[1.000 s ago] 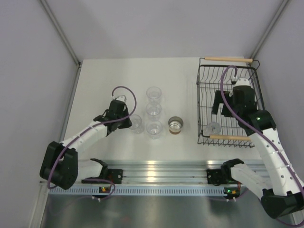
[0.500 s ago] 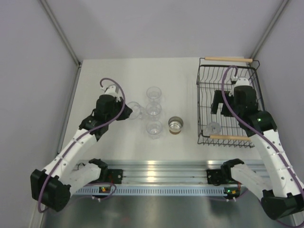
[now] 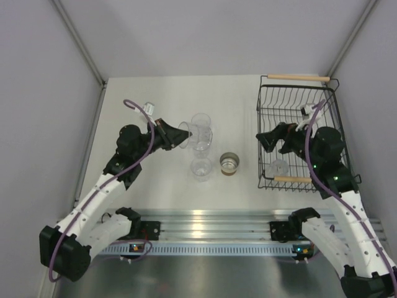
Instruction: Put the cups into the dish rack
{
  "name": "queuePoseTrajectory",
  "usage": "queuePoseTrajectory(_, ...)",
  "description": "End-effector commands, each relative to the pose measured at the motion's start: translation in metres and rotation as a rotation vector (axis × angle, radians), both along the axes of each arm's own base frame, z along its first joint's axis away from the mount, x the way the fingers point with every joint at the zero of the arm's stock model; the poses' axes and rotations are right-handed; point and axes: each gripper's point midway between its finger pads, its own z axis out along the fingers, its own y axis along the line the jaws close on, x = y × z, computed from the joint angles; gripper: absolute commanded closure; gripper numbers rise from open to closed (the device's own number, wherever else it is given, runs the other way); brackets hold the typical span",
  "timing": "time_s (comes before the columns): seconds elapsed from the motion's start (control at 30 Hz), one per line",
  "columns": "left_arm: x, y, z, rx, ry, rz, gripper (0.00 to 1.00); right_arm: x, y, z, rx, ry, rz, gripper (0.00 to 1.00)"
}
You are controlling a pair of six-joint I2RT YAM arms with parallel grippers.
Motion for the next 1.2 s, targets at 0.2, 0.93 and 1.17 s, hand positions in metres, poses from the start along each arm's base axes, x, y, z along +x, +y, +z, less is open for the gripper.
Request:
queuePoseTrajectory(0.2, -0.019, -0.027, 0.066, -0.296, -0.159, -0.109, 1.00, -0.014, 0.051, 0.049, 0.315, -0.225, 0.289, 0.00)
queuePoseTrajectory(0.93, -0.028, -0.089, 0.099, -0.518, -0.222, -0.282, 1.00, -0.083, 0.079, 0.094, 0.666, -0.412, 0.730, 0.00)
queuePoseTrajectory(1.17, -0.029, -0.105, 0.100, -0.576, -0.207, -0.329, 1.00, -0.080, 0.081, 0.084, 0.665, -0.381, 0.736, 0.01)
